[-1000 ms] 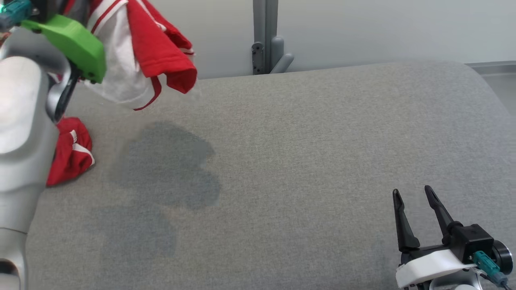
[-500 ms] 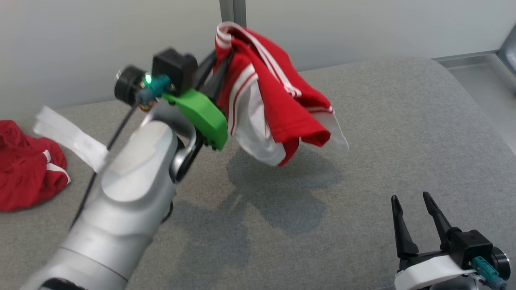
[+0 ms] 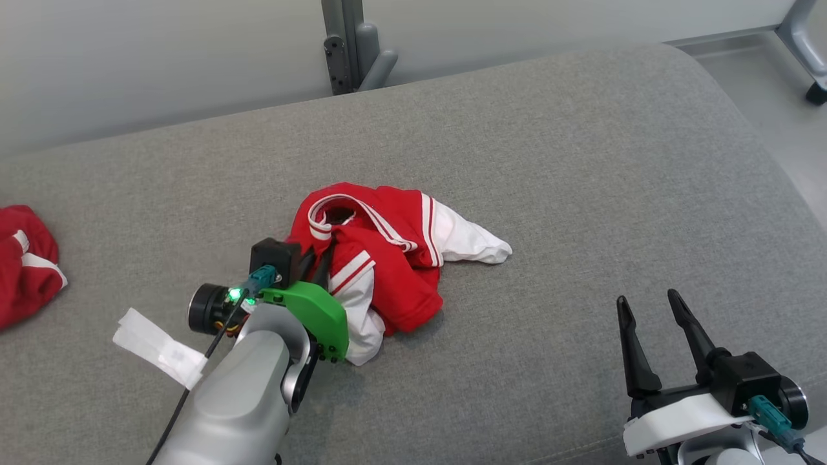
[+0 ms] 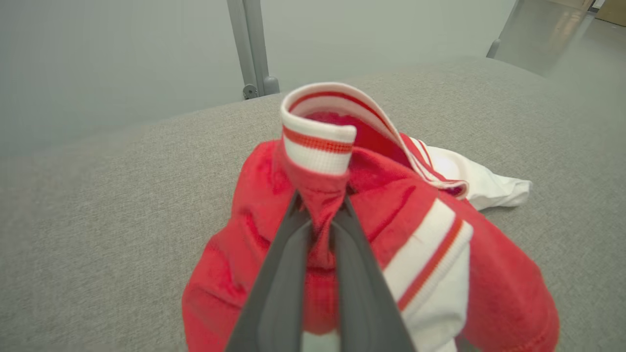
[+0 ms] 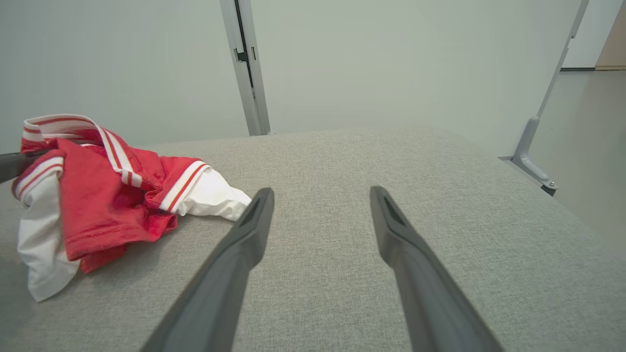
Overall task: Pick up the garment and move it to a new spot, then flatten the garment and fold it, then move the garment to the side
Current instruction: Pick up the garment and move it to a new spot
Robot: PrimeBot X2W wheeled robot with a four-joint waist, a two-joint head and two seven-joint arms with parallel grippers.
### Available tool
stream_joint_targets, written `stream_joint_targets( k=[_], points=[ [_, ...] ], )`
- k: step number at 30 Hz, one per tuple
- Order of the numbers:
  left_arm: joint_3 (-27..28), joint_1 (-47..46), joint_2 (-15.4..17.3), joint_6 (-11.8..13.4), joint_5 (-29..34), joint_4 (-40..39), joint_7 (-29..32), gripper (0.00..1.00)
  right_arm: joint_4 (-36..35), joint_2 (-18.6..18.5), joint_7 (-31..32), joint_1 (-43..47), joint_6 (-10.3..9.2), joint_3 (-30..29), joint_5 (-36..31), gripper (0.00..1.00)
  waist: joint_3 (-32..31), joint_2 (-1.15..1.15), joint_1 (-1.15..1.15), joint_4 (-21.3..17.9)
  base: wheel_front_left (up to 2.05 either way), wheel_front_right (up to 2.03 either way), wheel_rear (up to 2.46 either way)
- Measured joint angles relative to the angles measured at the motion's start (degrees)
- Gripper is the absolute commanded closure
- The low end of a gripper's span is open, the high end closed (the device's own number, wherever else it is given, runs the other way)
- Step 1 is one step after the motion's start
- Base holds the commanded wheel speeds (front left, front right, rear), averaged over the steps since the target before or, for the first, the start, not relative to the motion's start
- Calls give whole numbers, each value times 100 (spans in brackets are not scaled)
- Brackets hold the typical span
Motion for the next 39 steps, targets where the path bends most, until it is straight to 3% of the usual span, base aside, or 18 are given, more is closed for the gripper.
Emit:
stream_joint_targets(
  k=[5,6,7,8,14,22,39],
  points=[
    [204,189,-57,10,43,32,0,100,16,1,0,-39,0,1,-8,0,123,0,0,-51,0,0,0],
    [236,218,-69,8,71,12,-1,69,24,1,0,-39,0,-3,-11,0,123,0,0,-45,0,0,0],
    [267,250,-78,8,100,-13,-1,11,29,0,0,-39,0,-2,-16,0,118,0,0,-33,0,0,0],
    [308,299,-87,5,153,-55,-2,0,38,2,1,-40,0,-2,-18,0,106,0,0,-16,0,0,0],
    [520,622,-131,-119,254,-378,-9,0,75,2,0,-26,0,-21,-53,0,-57,0,0,121,0,0,0],
    [992,1319,-149,-179,613,-1390,-9,0,93,1,0,144,0,-64,-108,0,-399,0,0,345,0,0,0],
    [2773,3434,-118,-29,1386,-3442,-10,0,8,2,1,333,0,-165,-159,0,-720,0,0,914,0,0,0]
  ],
)
